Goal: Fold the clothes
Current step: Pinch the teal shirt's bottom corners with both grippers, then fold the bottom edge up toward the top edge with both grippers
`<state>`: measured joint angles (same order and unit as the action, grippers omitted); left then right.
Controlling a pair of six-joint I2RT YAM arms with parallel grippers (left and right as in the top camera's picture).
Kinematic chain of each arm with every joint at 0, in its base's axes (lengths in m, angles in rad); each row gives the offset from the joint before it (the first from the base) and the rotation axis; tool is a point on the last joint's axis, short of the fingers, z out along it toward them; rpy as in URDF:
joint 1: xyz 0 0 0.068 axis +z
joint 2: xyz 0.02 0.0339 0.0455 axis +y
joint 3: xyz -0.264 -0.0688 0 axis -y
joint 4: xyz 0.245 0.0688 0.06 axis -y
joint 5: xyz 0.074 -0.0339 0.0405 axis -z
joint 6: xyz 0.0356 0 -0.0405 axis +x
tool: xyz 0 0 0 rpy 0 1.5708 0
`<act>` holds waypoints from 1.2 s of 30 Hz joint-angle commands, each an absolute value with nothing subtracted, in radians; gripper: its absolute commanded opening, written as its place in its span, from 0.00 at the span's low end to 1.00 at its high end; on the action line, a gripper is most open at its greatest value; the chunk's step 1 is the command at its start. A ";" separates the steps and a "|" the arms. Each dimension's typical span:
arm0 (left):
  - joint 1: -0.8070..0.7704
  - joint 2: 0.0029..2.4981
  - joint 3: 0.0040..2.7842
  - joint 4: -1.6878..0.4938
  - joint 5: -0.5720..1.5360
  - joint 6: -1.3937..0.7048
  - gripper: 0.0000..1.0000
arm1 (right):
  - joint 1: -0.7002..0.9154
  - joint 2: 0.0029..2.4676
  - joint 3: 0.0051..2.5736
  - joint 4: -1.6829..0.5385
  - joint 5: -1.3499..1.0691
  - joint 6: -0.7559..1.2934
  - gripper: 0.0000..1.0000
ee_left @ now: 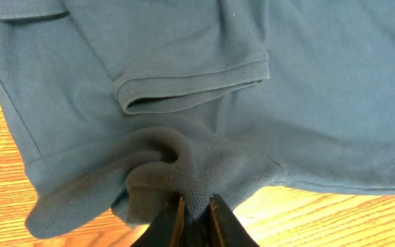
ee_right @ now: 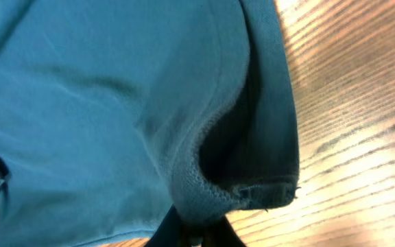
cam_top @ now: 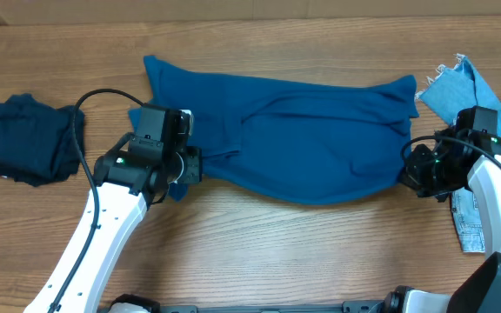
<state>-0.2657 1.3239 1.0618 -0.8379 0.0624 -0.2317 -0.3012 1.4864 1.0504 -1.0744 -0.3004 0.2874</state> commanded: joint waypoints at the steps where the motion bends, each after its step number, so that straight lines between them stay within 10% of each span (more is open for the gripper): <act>1: -0.260 1.304 1.088 -0.834 0.056 -0.212 0.14 | -0.303 1.486 1.082 -1.068 -0.305 0.284 0.04; 36: -0.116 1.695 1.090 -0.398 0.224 -0.171 0.09 | -0.303 1.768 1.081 -0.432 -0.292 0.397 0.05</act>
<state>-0.1223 1.6897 1.0687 -0.4210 0.2401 -0.1532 -0.3004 1.7340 1.0611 -0.4313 -0.3500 0.3962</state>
